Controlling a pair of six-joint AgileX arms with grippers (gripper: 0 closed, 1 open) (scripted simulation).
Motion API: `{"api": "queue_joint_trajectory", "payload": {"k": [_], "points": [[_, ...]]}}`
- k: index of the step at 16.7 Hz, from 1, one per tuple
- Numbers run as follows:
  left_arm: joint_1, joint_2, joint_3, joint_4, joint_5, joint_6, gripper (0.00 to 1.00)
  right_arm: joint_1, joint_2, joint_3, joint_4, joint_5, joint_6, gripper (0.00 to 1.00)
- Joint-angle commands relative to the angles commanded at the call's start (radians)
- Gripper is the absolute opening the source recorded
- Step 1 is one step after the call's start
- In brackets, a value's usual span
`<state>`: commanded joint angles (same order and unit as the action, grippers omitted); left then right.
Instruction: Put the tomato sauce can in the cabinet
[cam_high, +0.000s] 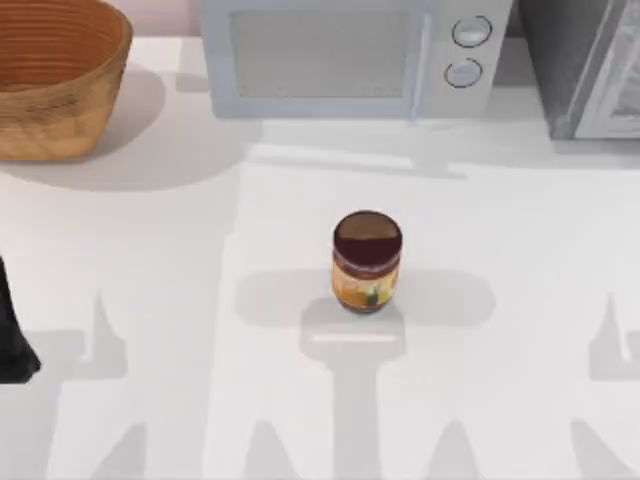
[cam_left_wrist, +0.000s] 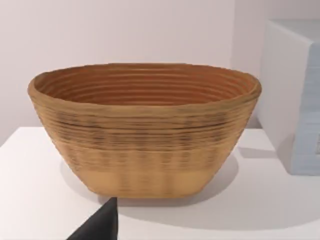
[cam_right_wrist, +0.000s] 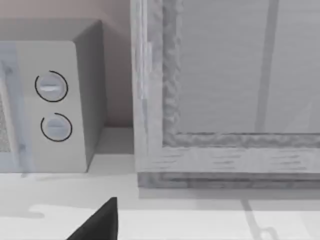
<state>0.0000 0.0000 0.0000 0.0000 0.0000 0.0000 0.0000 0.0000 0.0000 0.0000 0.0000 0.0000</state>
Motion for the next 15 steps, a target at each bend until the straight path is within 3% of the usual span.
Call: {"api": "queue_joint_trajectory", "payload": {"k": [4,7,15], "points": [[0.0,0.0,0.0,0.0,0.0,0.0,1.0,0.009,0.029,0.015,0.019,-0.021,-0.011,1.0],[0.0,0.0,0.0,0.0,0.0,0.0,1.0,0.039,0.146,0.075,0.094,-0.114,-0.048,1.0],[0.0,0.0,0.0,0.0,0.0,0.0,1.0,0.152,0.839,0.403,0.484,-0.628,-0.146,1.0]]}}
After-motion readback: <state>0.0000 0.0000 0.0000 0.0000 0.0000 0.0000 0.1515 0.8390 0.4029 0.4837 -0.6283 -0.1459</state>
